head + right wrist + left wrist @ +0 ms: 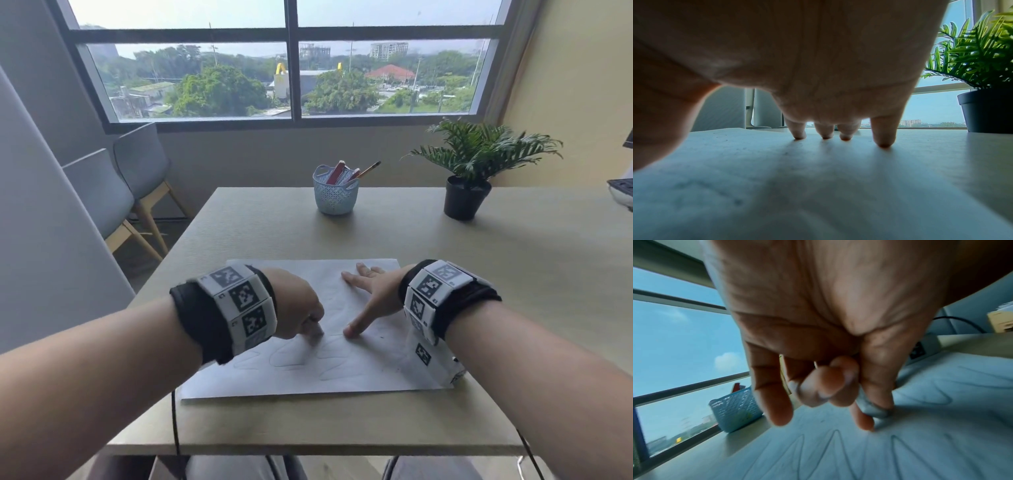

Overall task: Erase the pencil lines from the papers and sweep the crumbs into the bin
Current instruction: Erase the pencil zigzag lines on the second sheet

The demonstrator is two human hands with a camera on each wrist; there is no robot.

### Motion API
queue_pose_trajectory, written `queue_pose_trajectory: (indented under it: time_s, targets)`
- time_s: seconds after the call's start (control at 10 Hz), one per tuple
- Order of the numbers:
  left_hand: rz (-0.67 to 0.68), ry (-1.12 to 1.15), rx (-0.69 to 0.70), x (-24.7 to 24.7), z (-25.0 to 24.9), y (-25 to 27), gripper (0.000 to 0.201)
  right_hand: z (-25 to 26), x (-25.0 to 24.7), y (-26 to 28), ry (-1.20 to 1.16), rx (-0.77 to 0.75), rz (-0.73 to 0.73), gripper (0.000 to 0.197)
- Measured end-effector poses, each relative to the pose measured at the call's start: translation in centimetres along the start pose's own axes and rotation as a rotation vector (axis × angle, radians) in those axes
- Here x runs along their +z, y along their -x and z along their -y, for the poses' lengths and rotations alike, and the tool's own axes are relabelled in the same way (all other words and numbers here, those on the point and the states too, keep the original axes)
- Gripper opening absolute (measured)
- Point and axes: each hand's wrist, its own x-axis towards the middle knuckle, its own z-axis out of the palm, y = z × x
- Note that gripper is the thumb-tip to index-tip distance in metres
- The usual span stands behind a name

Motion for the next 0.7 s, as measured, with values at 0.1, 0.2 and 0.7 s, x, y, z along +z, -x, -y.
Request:
queue_pose_trajectory:
  time_s: [0.1,0.2,0.7]
  targets:
    - [0.011,0.028,-0.017,-0.1,0.3,0.1,0.029,0.0,0.0,0.0,0.005,-0.003,-0.003,0.122]
    - [-0.033,0.046,-0.067,-0.3,1.1,-0.4,0.032,0.0,0.0,0.1,0.012,-0.006,-0.006,0.122]
    - [-0.039,0.075,-0.026,0.7,0.6,0.4,0.021,0.0,-0.1,0.2,0.000,-0.009,0.002,0.122]
